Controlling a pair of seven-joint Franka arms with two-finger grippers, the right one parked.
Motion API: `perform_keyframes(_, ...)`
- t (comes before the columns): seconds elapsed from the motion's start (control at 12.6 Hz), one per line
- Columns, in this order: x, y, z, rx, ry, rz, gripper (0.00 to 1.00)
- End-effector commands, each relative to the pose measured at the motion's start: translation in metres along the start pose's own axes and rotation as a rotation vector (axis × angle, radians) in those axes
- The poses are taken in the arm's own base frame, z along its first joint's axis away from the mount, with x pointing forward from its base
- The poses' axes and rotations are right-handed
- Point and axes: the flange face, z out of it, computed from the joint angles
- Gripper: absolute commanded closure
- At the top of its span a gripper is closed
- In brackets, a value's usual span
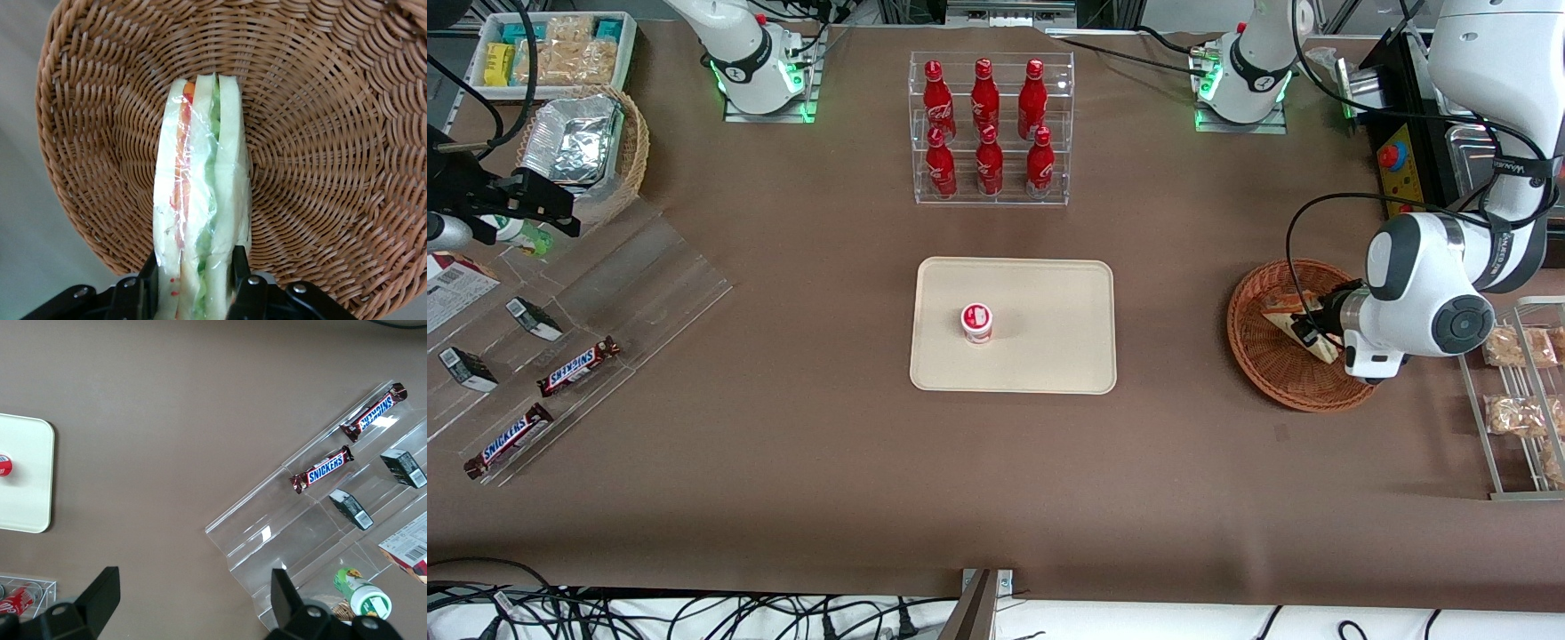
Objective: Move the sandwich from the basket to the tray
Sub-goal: 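Lift the sandwich up out of the basket with the left gripper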
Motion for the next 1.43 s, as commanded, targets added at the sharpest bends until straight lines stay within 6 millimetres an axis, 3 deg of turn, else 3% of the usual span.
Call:
perform_keyframes(0.0, -0.007, -0.003, -0.005, -0.019, 0.004, -0.01, 0.64)
perform_keyframes(0.16, -0.011, 0.0, -0.011, -0.02, 0.008, 0.004, 0.64)
perform_keyframes(0.55, -0.035, 0.01, -0.057, 0.014, 0.004, 0.11, 0.64)
perform_keyframes(0.79, -0.064, 0.03, -0.078, 0.054, 0.018, 0.185, 0.64)
perform_keyframes(1.03, -0.097, 0.054, -0.112, 0.058, 0.061, 0.257, 0.64)
perform_keyframes(1.35, -0.147, 0.088, -0.126, 0.039, 0.083, 0.347, 0.63)
